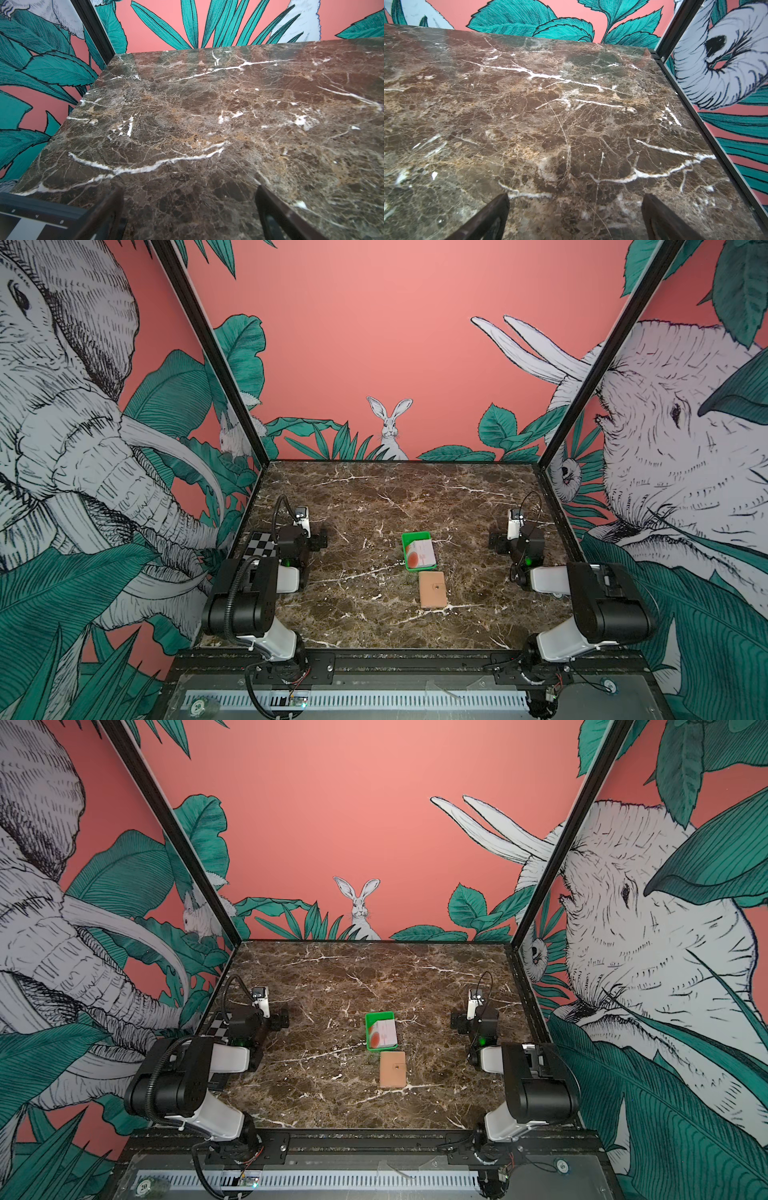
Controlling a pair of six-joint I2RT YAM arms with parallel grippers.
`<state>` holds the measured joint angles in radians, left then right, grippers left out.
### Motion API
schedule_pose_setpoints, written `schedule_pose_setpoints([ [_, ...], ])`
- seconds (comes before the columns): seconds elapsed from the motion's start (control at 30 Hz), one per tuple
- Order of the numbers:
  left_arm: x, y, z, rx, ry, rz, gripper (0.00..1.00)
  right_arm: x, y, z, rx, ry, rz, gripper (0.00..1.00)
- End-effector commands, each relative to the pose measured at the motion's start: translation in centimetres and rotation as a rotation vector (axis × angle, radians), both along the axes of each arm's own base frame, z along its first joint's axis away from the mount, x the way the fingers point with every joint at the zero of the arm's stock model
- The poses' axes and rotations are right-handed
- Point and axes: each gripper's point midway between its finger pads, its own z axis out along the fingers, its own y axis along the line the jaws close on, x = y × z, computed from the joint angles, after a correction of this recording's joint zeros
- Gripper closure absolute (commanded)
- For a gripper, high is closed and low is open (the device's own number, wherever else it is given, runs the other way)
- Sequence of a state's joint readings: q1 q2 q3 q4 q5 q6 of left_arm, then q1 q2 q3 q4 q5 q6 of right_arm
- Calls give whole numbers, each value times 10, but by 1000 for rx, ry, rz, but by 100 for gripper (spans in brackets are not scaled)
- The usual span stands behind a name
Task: Insert credit cards into a card holder
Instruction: Reset both arms
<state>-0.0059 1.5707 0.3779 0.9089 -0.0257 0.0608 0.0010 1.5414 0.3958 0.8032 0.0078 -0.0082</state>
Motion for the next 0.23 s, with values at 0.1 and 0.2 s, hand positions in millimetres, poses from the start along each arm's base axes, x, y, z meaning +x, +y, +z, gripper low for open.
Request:
schedule_pose_setpoints([
  [0.1, 7, -6, 11, 45, -15, -7, 1, 7, -2, 16, -3, -55, -18, 2],
  [0.2, 6, -8, 12, 58, -13, -8, 1, 7, -2, 17, -3, -55, -17, 2],
])
